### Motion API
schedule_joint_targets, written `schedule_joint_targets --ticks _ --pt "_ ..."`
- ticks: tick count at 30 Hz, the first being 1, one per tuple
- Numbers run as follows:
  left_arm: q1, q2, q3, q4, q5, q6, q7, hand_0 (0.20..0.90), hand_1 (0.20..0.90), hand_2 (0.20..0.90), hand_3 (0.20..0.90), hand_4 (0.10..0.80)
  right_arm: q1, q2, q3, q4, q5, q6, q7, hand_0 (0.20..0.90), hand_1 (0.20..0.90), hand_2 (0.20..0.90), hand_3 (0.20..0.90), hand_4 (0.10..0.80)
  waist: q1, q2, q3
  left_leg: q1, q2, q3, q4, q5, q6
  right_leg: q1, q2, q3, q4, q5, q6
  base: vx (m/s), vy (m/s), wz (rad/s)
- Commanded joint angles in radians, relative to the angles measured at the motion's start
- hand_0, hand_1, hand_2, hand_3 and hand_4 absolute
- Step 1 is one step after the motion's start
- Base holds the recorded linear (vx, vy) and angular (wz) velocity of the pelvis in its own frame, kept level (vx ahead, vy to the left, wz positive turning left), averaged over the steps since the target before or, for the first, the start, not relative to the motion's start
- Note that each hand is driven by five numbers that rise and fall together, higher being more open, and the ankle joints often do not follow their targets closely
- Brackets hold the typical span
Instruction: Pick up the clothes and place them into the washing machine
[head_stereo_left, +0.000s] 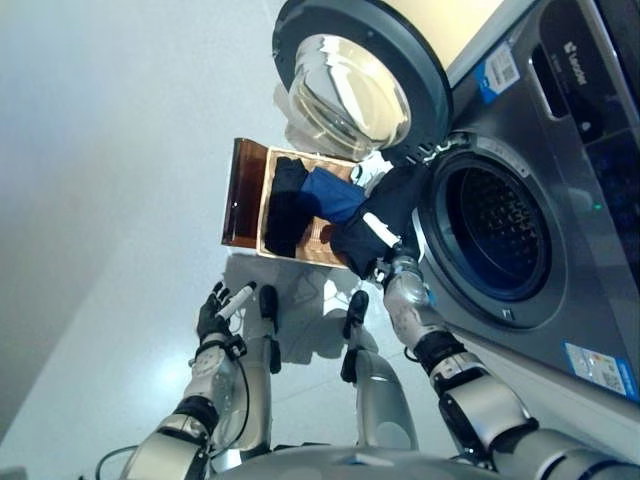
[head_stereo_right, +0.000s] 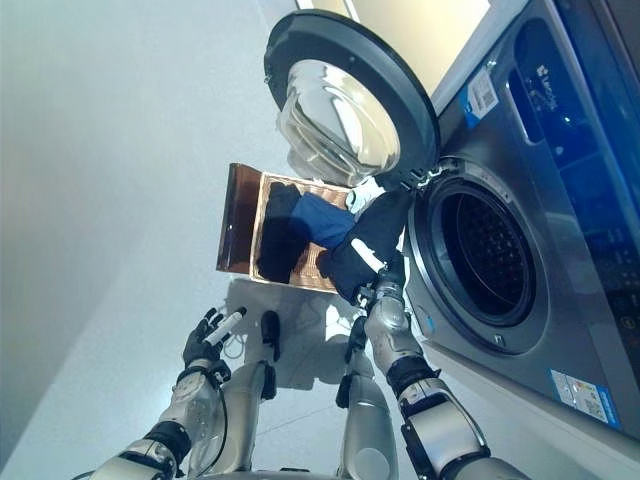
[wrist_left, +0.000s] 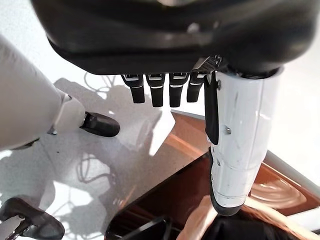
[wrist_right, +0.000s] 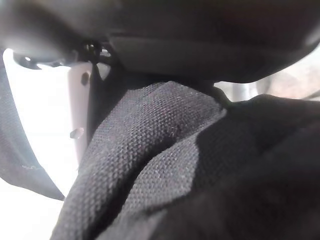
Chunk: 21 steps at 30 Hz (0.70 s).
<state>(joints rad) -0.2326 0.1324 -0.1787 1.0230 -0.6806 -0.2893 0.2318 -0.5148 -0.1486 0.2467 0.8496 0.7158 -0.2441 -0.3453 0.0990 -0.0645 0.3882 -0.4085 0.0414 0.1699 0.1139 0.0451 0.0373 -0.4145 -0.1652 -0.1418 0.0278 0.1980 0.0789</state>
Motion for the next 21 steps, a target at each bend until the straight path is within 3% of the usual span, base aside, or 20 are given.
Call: schedule_joint_targets --ticks 1,12,21 --pt "-0.016 -0.017 -0.038 0.022 0.001 -0.04 -0.011 0.9 0.9 0.9 0.9 0.8 -0.051 -0.062 -0.025 -0.102 -0.006 -0.129 0.033 0.2 0.2 0.2 0.2 0.3 0.028 0.069 -0.024 0.091 -0.005 -0.054 -0.201 0.044 -0.078 0.038 -0.02 0.001 0.047 -0.01 0.085 0.0 0.0 0.0" --pt "-0.024 -0.022 -0.033 0.035 0.001 -0.044 -0.004 0.9 0.9 0.9 0.9 0.8 -0.039 -0.043 -0.036 -0.105 0.045 -0.148 0.051 0.2 0.2 0.2 0.2 0.3 0.025 0.061 -0.03 0.1 -0.001 -0.054 -0.201 0.036 -0.076 0.042 -0.018 0.001 0.047 -0.008 0.086 0.001 0.0 0.0" --pt "-0.033 -0.028 -0.029 0.066 -0.017 -0.048 0.006 0.9 0.9 0.9 0.9 0.8 -0.023 0.014 -0.143 -0.065 0.286 -0.229 0.065 0.2 0.2 0.2 0.2 0.3 0.021 0.068 -0.025 0.11 0.002 -0.051 -0.201 0.028 -0.08 0.048 -0.014 0.003 0.048 -0.016 0.083 0.0 0.0 0.0"
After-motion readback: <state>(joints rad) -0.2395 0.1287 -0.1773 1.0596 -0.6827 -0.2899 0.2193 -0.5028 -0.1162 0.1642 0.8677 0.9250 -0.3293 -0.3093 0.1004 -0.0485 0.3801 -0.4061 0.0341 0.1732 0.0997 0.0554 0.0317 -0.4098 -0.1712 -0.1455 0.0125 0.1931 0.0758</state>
